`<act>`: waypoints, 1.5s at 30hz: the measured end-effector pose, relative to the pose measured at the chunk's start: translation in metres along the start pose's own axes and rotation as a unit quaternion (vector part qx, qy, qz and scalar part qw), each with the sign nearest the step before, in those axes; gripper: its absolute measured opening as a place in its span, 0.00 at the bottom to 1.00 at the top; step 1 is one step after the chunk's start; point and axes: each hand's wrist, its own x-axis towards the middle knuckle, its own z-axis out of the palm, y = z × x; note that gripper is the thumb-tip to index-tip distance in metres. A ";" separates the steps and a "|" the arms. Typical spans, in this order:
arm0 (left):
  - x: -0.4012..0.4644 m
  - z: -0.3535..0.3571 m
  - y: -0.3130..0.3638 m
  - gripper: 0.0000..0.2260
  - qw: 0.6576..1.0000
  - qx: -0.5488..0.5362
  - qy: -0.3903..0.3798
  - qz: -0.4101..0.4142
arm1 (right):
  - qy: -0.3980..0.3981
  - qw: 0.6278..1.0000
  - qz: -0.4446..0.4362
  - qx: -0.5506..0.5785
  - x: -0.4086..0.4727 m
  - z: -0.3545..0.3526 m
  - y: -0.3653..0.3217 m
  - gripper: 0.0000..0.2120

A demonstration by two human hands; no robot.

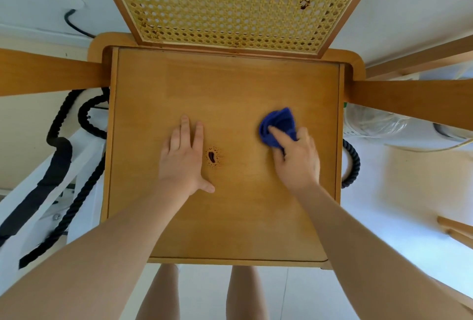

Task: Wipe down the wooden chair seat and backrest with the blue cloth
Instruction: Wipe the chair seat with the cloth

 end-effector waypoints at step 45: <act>0.002 0.003 -0.002 0.63 1.000 -0.002 0.006 0.018 | -0.036 0.998 0.046 0.003 0.059 -0.011 -0.032 0.20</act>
